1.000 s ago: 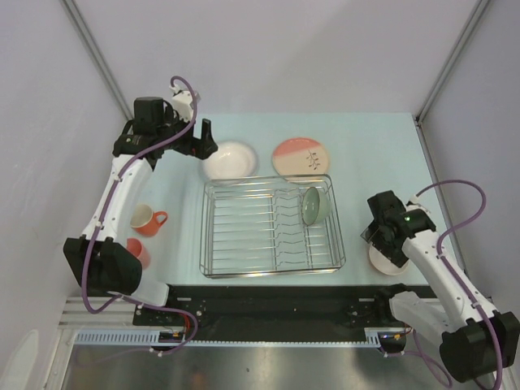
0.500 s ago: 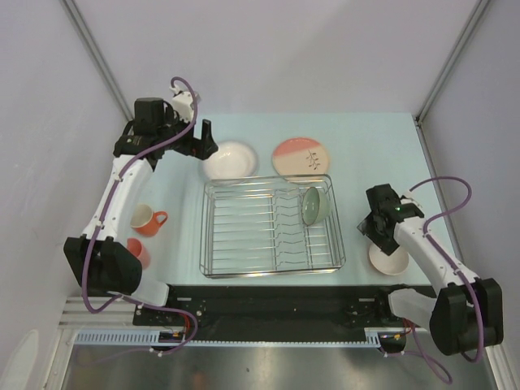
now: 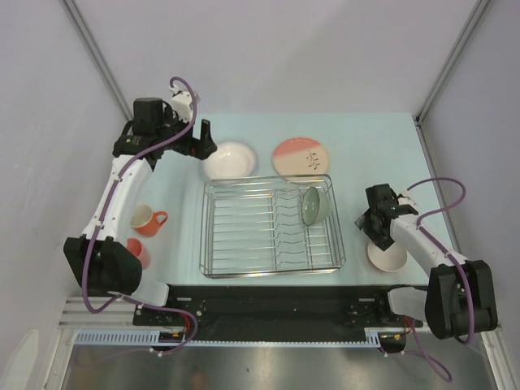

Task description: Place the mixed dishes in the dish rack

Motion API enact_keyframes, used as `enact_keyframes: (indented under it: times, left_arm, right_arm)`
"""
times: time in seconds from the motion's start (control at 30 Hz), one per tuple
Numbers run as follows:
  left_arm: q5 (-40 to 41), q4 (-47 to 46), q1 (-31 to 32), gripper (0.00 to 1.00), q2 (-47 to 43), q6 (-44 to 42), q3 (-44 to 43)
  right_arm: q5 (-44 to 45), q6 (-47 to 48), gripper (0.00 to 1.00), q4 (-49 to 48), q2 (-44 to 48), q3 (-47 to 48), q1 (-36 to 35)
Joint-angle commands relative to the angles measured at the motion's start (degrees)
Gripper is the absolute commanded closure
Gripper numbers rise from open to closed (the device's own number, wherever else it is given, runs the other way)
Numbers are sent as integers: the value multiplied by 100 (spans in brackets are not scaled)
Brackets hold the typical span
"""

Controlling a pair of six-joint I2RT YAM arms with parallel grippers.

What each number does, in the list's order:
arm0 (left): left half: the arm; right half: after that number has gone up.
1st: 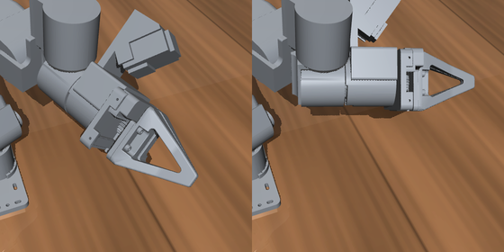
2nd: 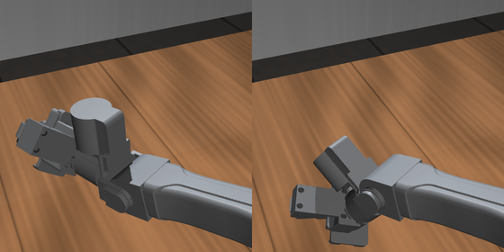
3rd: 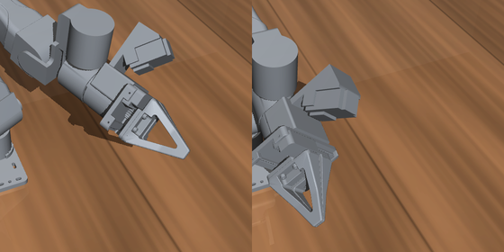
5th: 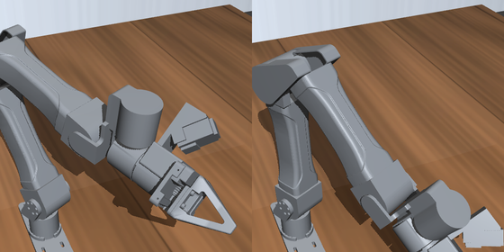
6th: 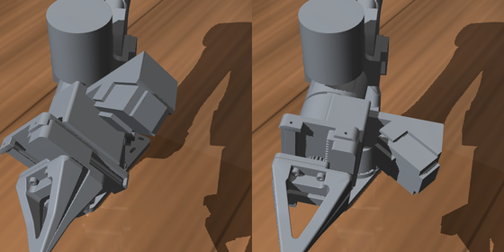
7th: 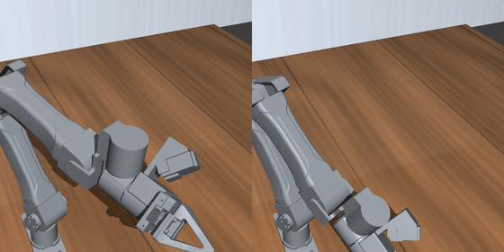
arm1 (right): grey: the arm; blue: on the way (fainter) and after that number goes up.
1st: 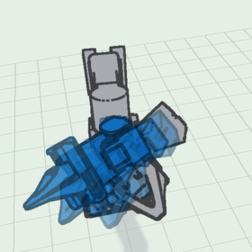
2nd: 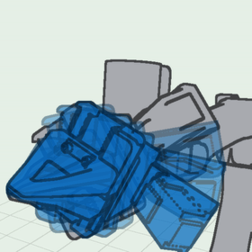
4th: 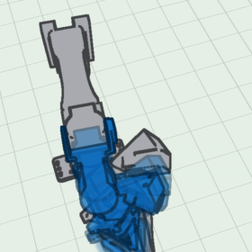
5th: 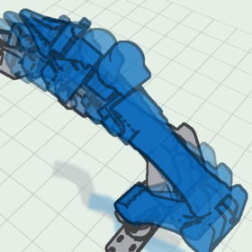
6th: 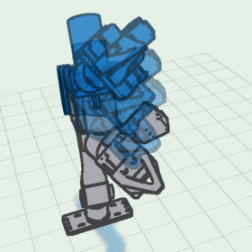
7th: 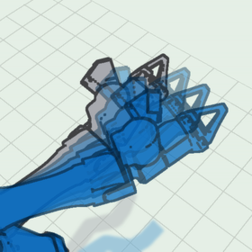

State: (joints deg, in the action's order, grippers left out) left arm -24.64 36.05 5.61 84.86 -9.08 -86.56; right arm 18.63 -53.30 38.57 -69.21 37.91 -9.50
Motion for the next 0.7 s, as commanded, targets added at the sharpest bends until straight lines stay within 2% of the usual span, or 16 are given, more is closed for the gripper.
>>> enact_keyframes:
  times: [0.0,0.23,0.4,0.67]
  left_arm:
    - [-155,-151,-42,0,-66,-50,34]
    - [-137,-178,-60,0,-92,-41,96]
    - [-137,-195,-60,0,-75,11,122]
    - [-85,-186,-104,0,-92,-50,201]
  right_arm:
    - [-79,65,28,-928,-180,111,132]
    - [-359,153,29,-1509,-1110,673,229]
    - [-571,179,31,-1669,-1911,1455,176]
    - [-325,311,31,-1422,-1684,1922,-87]
